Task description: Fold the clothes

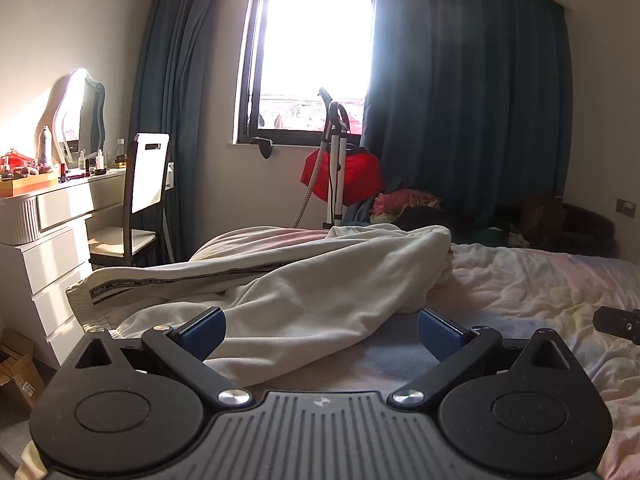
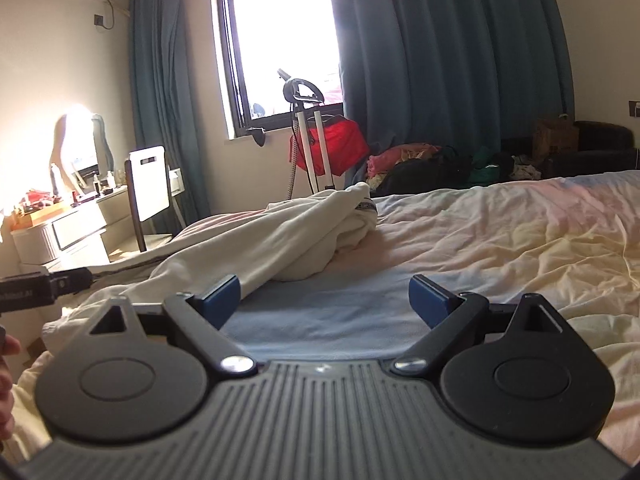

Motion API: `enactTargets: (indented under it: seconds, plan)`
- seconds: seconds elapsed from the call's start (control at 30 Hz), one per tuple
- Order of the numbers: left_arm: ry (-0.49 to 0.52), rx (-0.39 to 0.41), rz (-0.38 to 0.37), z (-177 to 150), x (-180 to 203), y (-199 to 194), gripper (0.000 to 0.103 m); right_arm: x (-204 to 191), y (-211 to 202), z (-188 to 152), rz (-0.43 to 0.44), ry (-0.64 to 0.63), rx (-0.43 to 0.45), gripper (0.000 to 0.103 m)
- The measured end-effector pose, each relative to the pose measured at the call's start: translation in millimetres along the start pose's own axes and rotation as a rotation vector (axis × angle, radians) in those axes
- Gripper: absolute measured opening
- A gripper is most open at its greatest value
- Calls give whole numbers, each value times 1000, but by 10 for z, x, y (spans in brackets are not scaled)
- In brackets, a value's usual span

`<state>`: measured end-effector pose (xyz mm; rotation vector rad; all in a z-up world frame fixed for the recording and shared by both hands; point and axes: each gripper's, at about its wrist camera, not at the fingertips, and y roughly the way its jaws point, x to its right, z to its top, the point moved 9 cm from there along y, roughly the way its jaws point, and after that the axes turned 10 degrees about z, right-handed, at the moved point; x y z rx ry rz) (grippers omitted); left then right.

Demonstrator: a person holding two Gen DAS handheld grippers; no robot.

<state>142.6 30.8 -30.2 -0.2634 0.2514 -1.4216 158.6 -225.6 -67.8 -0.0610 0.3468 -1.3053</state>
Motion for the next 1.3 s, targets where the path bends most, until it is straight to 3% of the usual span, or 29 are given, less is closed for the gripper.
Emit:
enactTargets:
  seconds: [0.17, 0.33, 0.5, 0.8, 0.97, 1.07, 1.23, 1.3]
  plan:
    - [27, 5, 2, -3, -50, 129, 103, -44, -1, 5, -14, -3, 22, 93]
    - [110, 1, -45, 153, 250, 574, 103, 61, -35, 36, -36, 18, 22, 93]
    - [149, -53, -166, 275, 734, 1222, 100, 293, -26, 73, -70, 47, 18, 92]
    - [157, -102, -210, 497, 1761, 2571, 96, 1054, 123, 6, -167, 230, 2, 92]
    - [136, -125, -221, 530, 2286, 3305, 91, 1276, 434, -199, -183, 278, -50, 92]
    - [164, -130, -195, 458, 2511, 3634, 80, 1281, 695, -293, -174, 244, -77, 92]
    - [205, -129, -154, 387, 2703, 3904, 19, 1326, 959, -423, -184, 217, -106, 92]
    - [175, -123, -179, 445, 2629, 3740, 9, 1376, 1008, -463, -189, 246, -114, 92]
